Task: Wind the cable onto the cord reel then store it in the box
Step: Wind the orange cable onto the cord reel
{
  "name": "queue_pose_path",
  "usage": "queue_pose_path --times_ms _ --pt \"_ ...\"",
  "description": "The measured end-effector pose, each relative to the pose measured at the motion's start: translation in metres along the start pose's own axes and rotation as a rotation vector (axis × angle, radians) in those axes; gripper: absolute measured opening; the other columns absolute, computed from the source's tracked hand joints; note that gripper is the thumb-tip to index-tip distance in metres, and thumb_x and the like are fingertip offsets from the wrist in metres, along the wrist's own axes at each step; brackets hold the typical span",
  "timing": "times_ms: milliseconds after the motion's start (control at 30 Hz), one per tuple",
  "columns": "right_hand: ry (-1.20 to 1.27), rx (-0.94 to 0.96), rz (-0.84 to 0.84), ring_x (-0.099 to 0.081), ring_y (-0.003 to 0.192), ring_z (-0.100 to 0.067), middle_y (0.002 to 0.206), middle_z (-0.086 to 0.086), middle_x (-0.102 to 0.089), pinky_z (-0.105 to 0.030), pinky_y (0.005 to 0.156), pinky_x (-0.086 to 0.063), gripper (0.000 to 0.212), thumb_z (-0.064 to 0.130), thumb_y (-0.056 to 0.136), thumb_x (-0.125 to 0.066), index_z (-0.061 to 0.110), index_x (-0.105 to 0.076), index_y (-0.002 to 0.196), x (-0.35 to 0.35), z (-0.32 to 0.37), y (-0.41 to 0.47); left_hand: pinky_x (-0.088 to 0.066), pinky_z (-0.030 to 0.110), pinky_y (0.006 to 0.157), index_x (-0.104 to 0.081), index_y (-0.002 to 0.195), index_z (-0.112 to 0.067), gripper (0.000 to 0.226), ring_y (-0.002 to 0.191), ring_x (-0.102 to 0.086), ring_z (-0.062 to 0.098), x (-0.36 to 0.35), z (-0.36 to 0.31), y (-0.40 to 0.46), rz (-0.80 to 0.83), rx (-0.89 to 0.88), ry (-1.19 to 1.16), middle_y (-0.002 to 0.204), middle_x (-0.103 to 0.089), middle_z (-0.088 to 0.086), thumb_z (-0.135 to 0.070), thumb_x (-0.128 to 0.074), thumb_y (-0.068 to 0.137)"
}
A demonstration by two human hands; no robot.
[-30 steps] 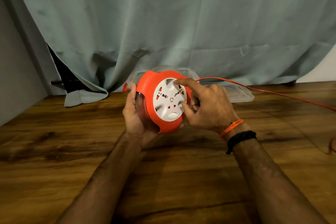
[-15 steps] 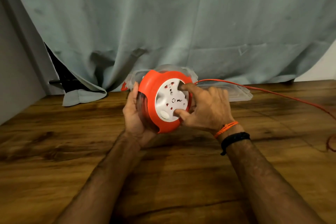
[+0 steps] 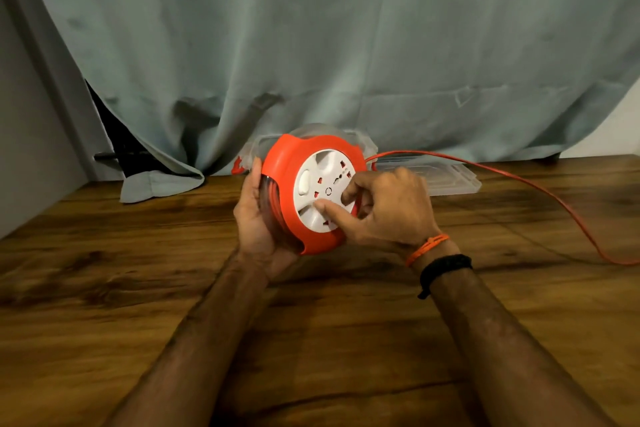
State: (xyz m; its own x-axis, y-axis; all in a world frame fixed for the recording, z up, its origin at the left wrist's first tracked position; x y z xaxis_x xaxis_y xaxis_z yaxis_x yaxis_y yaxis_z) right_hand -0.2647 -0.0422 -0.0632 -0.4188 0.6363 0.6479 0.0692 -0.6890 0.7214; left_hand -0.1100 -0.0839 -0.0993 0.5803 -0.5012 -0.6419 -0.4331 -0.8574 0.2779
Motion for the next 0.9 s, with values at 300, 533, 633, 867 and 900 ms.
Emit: queue_pose_path --times_ms 300,533,633,867,900 --pt "-0.073 0.174 0.097 -0.057 0.063 -0.024 0.06 0.005 -0.055 -0.039 0.068 -0.05 0.059 0.025 0.075 -0.056 0.034 -0.051 0.133 0.014 -0.004 0.004 -0.03 0.068 0.112 -0.054 0.144 -0.015 0.087 0.137 -0.048 0.042 0.004 0.002 0.001 0.096 0.12 -0.048 0.148 -0.052 0.02 -0.071 -0.062 0.078" --pt "-0.148 0.196 0.023 -0.063 0.069 -0.03 0.063 0.0 -0.065 -0.039 0.065 -0.051 0.063 0.029 0.073 -0.061 0.039 -0.051 0.134 0.008 -0.007 0.004 -0.018 0.088 0.098 -0.053 0.144 -0.022 0.094 0.138 -0.042 0.051 0.008 0.002 0.0 0.112 0.181 0.012 0.148 -0.052 0.019 -0.079 -0.058 0.069" --pt "-0.154 0.165 -0.041 -0.063 0.067 -0.031 0.06 0.0 -0.064 -0.036 0.066 -0.048 0.062 0.036 0.068 -0.068 0.041 -0.056 0.129 0.006 -0.01 0.002 -0.025 0.086 0.098 -0.055 0.142 -0.022 0.092 0.135 -0.046 0.051 0.004 0.001 -0.001 0.091 0.158 0.023 0.145 -0.055 0.02 -0.079 -0.052 0.07" --pt "-0.108 -0.072 -0.066 -0.063 0.081 -0.028 0.075 -0.001 -0.068 -0.032 0.072 -0.035 0.063 0.085 0.06 -0.048 0.027 -0.062 0.083 -0.019 0.0 -0.007 -0.052 0.055 0.1 -0.071 0.125 -0.014 0.071 0.121 -0.063 0.038 -0.002 0.001 0.002 -0.023 -0.051 -0.001 0.131 -0.066 0.02 -0.066 -0.049 0.082" --pt "-0.097 -0.11 -0.065 -0.064 0.08 -0.027 0.073 -0.002 -0.067 -0.031 0.071 -0.037 0.064 0.086 0.061 -0.045 0.024 -0.059 0.073 -0.023 0.005 -0.006 -0.054 0.053 0.098 -0.074 0.12 -0.016 0.068 0.117 -0.066 0.036 -0.002 0.001 0.002 -0.037 -0.054 0.015 0.126 -0.07 0.018 -0.066 -0.049 0.081"
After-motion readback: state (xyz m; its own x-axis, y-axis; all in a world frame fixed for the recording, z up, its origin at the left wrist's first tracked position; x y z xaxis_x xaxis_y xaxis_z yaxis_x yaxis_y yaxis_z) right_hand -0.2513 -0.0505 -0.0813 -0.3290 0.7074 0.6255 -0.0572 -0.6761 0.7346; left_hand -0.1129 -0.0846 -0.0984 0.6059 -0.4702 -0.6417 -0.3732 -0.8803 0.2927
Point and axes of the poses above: each hand's wrist, its own y-axis towards the middle knuckle, its own x-axis out of the back of the hand, z = x × y, the point moved 1 cm from there along y, towards the middle knuckle
